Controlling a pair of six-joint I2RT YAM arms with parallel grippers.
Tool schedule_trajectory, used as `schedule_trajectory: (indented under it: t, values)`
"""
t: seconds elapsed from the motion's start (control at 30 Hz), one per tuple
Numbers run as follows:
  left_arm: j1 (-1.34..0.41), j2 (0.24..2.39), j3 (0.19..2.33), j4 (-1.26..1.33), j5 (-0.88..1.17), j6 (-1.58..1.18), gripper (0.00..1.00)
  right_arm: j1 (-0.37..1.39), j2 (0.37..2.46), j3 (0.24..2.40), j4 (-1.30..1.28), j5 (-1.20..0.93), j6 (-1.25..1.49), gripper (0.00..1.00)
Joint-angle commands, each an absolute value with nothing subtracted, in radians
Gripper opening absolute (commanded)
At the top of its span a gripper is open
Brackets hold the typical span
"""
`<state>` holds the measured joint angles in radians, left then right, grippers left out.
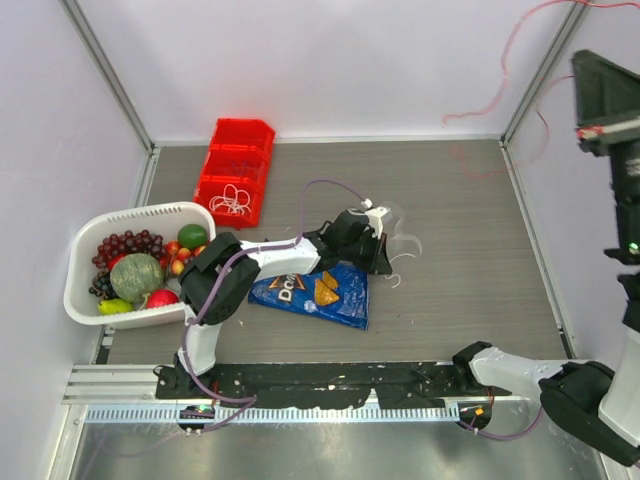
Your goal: Untangle the cables
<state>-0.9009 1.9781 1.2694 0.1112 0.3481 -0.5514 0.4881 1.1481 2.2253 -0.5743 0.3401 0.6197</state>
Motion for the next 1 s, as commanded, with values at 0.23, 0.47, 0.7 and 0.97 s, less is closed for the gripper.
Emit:
schedule_trajectory:
  t: [0.23, 0.47, 0.7, 0.97]
  values:
    - [-0.899, 2.042, 1.33, 0.058, 0.414, -0.568, 0.0, 0.489, 1.137, 2.283, -0.491, 0.466, 0.515, 0.01]
    - [-0.93, 2.046, 1.553, -0.23, 0.287, -0.462, 0.06, 0.489, 1.072, 2.07, -0.506, 0.471, 0.541, 0.01]
    - [-1.023, 2.063, 1.913, -0.647, -0.243, -0.249, 0.53, 0.489, 1.023, 1.928, -0.63, 0.523, 0.557, 0.01]
    - [-1.052, 2.056, 1.919, -0.761, -0.445, -0.161, 0.77, 0.489, 1.011, 1.916, -0.653, 0.58, 0.523, 0.01]
